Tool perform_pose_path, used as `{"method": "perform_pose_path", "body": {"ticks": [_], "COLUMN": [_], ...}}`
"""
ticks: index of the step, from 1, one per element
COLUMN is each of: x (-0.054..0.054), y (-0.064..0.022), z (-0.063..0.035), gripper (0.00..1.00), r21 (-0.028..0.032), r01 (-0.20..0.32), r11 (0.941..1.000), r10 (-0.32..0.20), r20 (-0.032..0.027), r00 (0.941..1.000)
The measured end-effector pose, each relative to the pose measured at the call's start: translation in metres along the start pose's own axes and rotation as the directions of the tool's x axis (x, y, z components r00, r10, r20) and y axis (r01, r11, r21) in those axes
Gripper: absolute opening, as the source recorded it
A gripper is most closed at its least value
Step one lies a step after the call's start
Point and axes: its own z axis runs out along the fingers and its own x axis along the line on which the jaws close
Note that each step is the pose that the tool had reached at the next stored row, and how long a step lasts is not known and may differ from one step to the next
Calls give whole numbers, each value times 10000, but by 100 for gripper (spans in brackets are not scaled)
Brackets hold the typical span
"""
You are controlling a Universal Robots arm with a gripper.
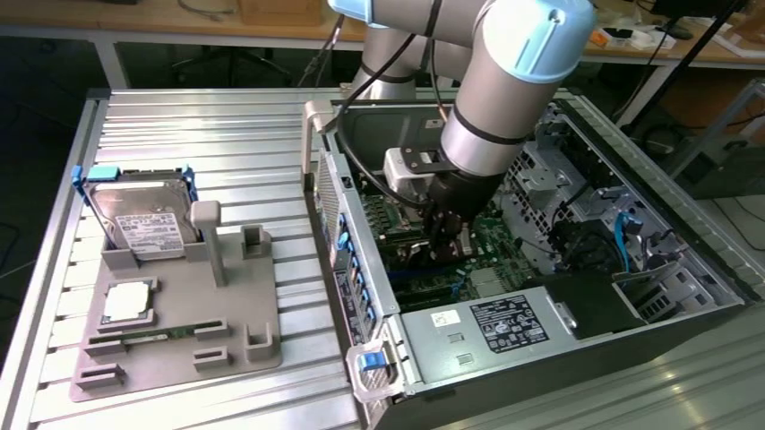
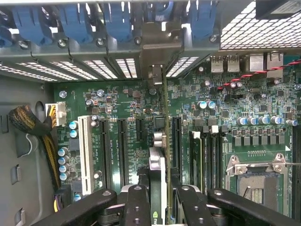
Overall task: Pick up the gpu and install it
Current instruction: 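Insert the gpu into the slot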
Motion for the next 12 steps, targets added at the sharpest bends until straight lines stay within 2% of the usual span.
{"method": "perform_pose_path", "body": {"ticks": [6, 12], "x": [1, 1], "y": [-1, -1], "z": [46, 53], "gripper": [27, 27], "r21": [3, 4], "r01": [0, 0], "r11": [10000, 10000], "r10": [0, 0], "r20": [-1, -2], "r00": [10000, 10000]}}
